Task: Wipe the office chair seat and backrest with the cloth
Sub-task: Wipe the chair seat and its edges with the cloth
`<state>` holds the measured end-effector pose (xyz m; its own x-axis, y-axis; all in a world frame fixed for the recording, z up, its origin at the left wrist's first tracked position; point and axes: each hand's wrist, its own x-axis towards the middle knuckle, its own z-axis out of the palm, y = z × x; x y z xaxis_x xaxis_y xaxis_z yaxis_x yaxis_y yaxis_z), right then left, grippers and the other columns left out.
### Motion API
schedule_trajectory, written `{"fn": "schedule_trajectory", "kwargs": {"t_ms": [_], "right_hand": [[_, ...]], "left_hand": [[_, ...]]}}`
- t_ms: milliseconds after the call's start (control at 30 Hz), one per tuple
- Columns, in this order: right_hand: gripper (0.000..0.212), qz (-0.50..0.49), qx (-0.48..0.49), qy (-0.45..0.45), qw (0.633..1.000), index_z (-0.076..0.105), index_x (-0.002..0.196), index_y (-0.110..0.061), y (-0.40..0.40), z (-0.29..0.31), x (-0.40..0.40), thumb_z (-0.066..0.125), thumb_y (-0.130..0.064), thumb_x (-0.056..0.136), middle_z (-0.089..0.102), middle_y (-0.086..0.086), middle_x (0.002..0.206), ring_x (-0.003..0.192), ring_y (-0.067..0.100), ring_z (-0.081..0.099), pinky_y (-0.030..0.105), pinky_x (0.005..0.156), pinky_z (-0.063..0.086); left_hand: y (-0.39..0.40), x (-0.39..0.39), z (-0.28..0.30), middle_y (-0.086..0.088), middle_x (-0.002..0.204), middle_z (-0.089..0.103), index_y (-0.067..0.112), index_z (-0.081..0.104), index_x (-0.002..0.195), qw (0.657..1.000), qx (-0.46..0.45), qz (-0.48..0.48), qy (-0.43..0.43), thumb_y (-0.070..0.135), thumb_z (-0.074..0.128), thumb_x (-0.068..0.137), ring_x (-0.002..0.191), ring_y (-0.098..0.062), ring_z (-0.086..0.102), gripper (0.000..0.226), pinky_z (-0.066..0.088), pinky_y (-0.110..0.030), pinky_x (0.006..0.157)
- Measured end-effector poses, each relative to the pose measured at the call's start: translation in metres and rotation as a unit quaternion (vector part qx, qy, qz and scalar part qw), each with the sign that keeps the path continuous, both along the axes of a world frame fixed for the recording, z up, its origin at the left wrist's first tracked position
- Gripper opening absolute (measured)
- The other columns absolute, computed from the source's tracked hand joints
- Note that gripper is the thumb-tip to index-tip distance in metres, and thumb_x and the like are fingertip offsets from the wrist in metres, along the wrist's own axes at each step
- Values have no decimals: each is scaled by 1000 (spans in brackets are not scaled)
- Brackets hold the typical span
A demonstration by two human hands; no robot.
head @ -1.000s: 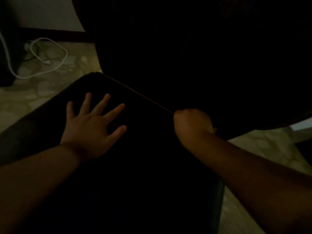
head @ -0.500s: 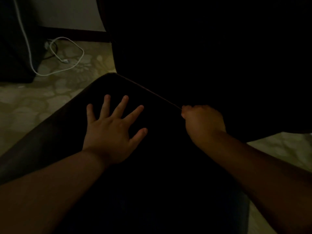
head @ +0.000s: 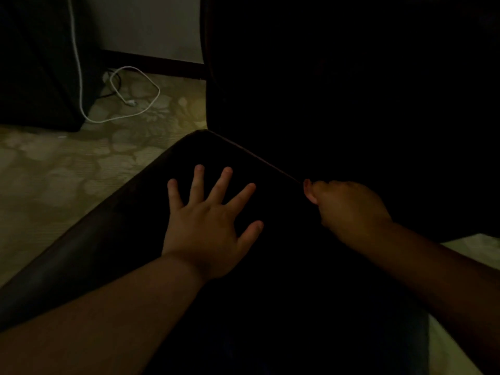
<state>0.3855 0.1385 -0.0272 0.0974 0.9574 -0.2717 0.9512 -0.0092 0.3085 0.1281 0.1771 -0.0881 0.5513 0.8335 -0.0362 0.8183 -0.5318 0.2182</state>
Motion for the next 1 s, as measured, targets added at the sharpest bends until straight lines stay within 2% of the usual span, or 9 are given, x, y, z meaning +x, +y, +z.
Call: {"fn": "schedule_trajectory", "kwargs": {"t_ms": [67, 233, 433, 567, 700, 800, 900, 933, 1000], "right_hand": [[53, -17, -29, -31, 999, 47, 154, -26, -18, 11, 3, 55, -16, 103, 69, 4, 124, 111, 25, 69, 30, 73, 47], [18, -50, 41, -33, 997, 72, 112, -16, 16, -5, -19, 58, -15, 101, 75, 9, 104, 98, 33, 74, 36, 70, 57], [23, -16, 57, 2, 998, 65, 125, -15, 13, -2, -19, 57, -17, 104, 70, 13, 97, 87, 36, 69, 34, 62, 48], [19, -38, 47, -16, 998, 69, 118, -15, 5, 8, -31, 61, -17, 100, 71, 14, 103, 94, 38, 70, 37, 70, 55], [20, -47, 93, 47, 993, 74, 113, -13, 47, -4, -52, 63, -11, 96, 72, 18, 105, 98, 41, 70, 39, 73, 56], [11, -35, 68, 69, 995, 70, 108, -14, 44, 3, -47, 64, -15, 99, 70, 17, 102, 95, 39, 69, 34, 69, 46], [11, -24, 31, 37, 999, 68, 104, -21, 23, 15, -39, 69, -17, 95, 70, 16, 104, 91, 37, 68, 33, 68, 44], [9, -33, 29, 31, 999, 68, 101, -21, 24, 16, -40, 70, -17, 93, 71, 16, 105, 88, 36, 67, 33, 69, 45], [6, -49, 44, 28, 997, 71, 98, -14, 38, 13, -50, 70, -16, 93, 69, 17, 100, 87, 36, 67, 35, 71, 53]], "left_hand": [[-1, 2, 3, 7, 174, -20, 58, -12, 159, 1000, -4, -7, -3, 86, 8, 93, 157, -38, -26, 74, -10, -74, 120], [3, 8, 2, 6, 175, -16, 57, -8, 160, 1000, -2, -17, 3, 86, 8, 93, 157, -39, -26, 75, -10, -74, 119], [1, 2, 4, 6, 175, -14, 57, -6, 160, 1000, -18, -8, -2, 86, 11, 93, 158, -40, -24, 75, -12, -74, 118], [9, 3, 10, 7, 176, -12, 57, -5, 160, 999, -40, -24, 23, 86, 14, 92, 158, -40, -21, 76, -8, -77, 117], [24, 2, 26, 10, 176, 3, 55, 9, 161, 997, -61, -33, 44, 81, 23, 95, 161, -36, -2, 73, 7, -75, 119], [53, -20, 38, 7, 173, 18, 47, 23, 160, 999, -1, 10, 40, 79, 27, 93, 159, -31, 15, 74, 19, -73, 117], [84, -57, 31, 1, 176, 1, 55, 1, 160, 992, -29, 61, 104, 91, 14, 80, 161, -40, 2, 89, 18, -79, 115], [88, -65, 26, -3, 175, 4, 59, -4, 158, 991, -63, 70, 93, 96, 11, 75, 159, -42, 9, 92, 24, -78, 115], [88, -71, 17, -10, 170, 22, 61, -6, 157, 991, -106, 68, 40, 98, 11, 73, 146, -43, 40, 93, 43, -66, 109]]}}
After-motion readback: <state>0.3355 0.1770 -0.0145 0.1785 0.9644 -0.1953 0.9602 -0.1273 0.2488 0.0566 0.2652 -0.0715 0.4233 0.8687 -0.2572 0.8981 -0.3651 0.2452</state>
